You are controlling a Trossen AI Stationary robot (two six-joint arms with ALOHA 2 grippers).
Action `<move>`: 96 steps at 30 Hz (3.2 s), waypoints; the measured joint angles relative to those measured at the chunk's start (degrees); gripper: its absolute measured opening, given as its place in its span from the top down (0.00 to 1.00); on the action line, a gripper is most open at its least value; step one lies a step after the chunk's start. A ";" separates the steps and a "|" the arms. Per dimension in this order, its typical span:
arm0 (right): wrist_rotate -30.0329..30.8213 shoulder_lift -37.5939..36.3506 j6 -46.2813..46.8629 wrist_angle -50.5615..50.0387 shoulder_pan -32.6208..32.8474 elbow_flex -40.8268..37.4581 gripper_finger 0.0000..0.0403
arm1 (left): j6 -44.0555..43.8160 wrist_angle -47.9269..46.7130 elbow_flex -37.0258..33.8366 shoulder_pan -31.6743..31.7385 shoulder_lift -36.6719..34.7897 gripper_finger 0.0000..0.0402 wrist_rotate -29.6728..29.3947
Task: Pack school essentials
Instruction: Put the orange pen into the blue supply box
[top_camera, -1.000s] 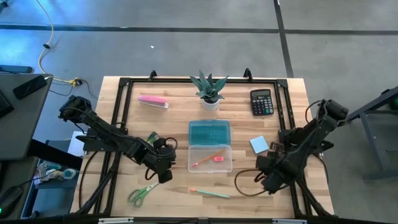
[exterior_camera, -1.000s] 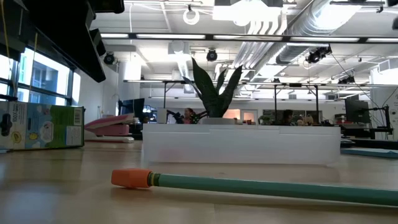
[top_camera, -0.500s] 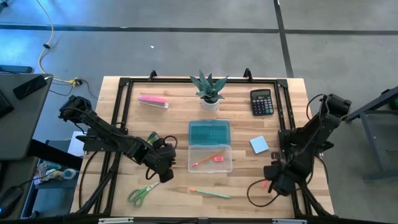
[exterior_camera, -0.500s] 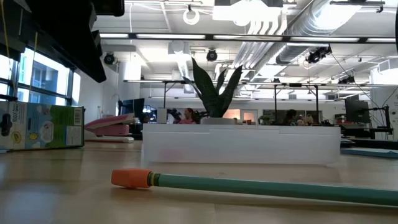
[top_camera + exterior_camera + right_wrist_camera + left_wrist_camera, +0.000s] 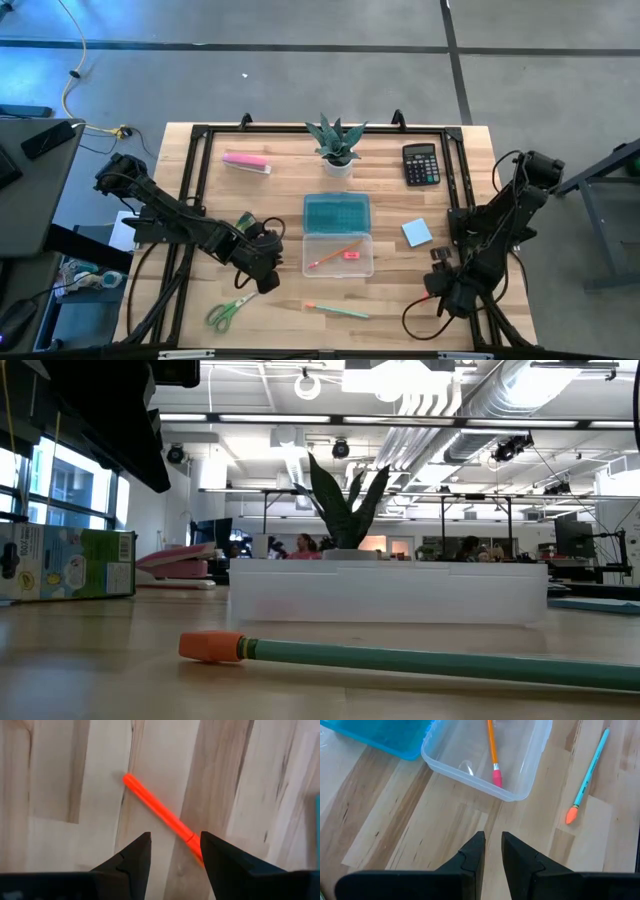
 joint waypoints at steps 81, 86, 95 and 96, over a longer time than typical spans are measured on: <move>14.32 14.67 -24.80 31.12 -36.62 18.88 0.96 | 4.78 -1.86 0.02 -0.24 0.00 0.84 9.58; 10.83 18.86 -24.68 31.10 -38.23 18.88 0.96 | 6.08 -1.84 0.02 -0.23 0.00 0.75 9.33; 7.10 23.91 -22.54 30.91 -39.47 18.88 0.96 | 9.00 1.98 0.02 -0.26 0.00 0.65 9.18; 7.10 24.13 -22.56 30.94 -39.52 18.88 0.96 | 10.07 2.99 0.02 -0.30 0.00 0.65 9.17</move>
